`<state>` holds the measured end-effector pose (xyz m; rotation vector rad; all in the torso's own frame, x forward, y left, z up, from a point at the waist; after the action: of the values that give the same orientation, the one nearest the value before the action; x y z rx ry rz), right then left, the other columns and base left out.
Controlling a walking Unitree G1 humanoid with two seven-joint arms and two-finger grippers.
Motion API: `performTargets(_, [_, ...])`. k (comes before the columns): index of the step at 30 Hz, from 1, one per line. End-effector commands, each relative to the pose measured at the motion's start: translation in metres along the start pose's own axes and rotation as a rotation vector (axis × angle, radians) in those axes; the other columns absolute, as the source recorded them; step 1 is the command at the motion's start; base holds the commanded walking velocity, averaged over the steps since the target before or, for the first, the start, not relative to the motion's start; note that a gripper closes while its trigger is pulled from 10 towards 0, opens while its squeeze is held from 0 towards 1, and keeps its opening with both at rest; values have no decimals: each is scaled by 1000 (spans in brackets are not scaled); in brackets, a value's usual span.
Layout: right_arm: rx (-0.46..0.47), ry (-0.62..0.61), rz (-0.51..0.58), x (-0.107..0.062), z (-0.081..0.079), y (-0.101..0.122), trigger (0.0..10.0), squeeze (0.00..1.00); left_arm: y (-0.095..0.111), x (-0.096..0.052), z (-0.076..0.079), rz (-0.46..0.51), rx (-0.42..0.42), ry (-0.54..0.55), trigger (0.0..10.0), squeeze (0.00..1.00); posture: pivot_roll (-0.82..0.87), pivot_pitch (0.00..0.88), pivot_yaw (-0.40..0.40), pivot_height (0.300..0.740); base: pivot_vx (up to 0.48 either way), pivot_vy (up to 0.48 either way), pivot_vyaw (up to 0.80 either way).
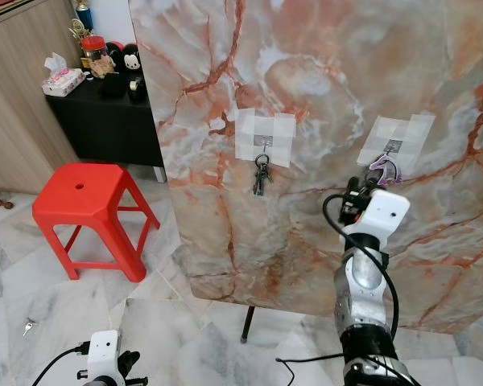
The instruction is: Hang keys on a hook
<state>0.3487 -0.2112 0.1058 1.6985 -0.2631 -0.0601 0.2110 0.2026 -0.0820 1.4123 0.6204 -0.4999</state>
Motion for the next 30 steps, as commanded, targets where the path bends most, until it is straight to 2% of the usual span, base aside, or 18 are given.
performTargets(1, [6, 47, -24, -4, -6, -5, 10000, 0, -5, -2, -1, -12, 7, 0, 10000, 0, 106, 51, -36, 740, 0, 0, 0])
performTargets(5, [-13, 47, -43, -16, -2, -12, 10000, 0, -6, -2, -1, -12, 5, 0, 10000, 0, 105, 51, -39, 740, 0, 0, 0])
performTargets(7, [-36, 30, -94, -30, 5, -25, 10000, 0, -6, -3, -1, -13, 4, 2, 10000, 0, 104, 51, -42, 740, 0, 0, 0])
performTargets(9, [-36, 30, -118, -34, 6, -31, 10000, 0, -6, -3, -1, -13, 3, 3, 10000, 0, 105, 51, -43, 740, 0, 0, 0])
performTargets(10, [-52, 31, -162, -39, 8, -39, 10000, 0, -7, -3, -2, -13, 3, 4, 10000, 0, 103, 53, -42, 740, 0, 0, 0])
performTargets(11, [-78, 22, -256, -48, 13, -57, 10000, 0, -7, -3, -2, -15, 2, 6, 10000, 0, 98, 52, -41, 740, 0, 0, 0])
performTargets(12, [-78, 22, -256, -48, 13, -57, 10000, 0, -7, -3, -2, -15, 2, 6, 10000, 0, 98, 52, -41, 740, 0, 0, 0])
performTargets(14, [-82, -1, -433, -66, 21, -94, 10000, 0, -8, -3, -4, -23, -5, 15, 10000, 0, 98, 51, -38, 740, 0, 0, 0])
performTargets(16, [-80, -2, -491, -73, 22, -104, 10000, 0, -8, -3, -4, -25, -9, 20, 10000, 0, 98, 50, -37, 740, 0, 0, 0])
performTargets(17, [-80, 3, -590, -82, 21, -119, 10000, 0, -9, -3, -5, -29, -12, 25, 10000, 0, 99, 49, -36, 740, 0, 0, 0])
performTargets(18, [-94, 2, -639, -89, 21, -127, 10000, 0, -9, -3, -6, -32, -16, 29, 10000, 0, 98, 48, -34, 740, 0, 0, 0])
performTargets(23, [-101, 31, -780, -111, 18, -149, 10000, 0, -11, -4, -9, -40, -32, 46, 10000, 0, 104, 41, -33, 740, 0, 0, 0])
performTargets(24, [-87, 33, -842, -124, 18, -158, 10000, 0, -13, -5, -13, -50, -33, 57, 10000, 0, 105, 37, -34, 740, 0, 0, 0])
performTargets(25, [-87, 33, -842, -124, 18, -158, 10000, 0, -13, -5, -13, -50, -33, 57, 10000, 0, 105, 37, -34, 740, 0, 0, 0])
performTargets(26, [-89, 31, -912, -136, 19, -166, 10000, 0, -15, -6, -15, -60, -34, 64, 10000, 0, 108, 35, -34, 740, 0, 0, 0])
performTargets(30, [-44, -17, -995, -154, 21, -177, 10000, 0, -18, -7, -18, -82, -29, 73, 10000, 0, 105, 26, -28, 740, 0, 0, 0])
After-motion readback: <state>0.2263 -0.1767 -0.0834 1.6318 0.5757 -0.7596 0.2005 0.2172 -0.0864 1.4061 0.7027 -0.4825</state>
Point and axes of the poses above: a point about 5 cm out from each wrist's last joint towards the gripper, its own x axis pointing out of the wrist towards the gripper, its own y axis along the axis of the wrist's last joint, z = x × y, the point moved 2 cm from there along x, pointing out of the wrist towards the gripper, and after that the axes turned 1 degree about x, right-handed, at the moved point
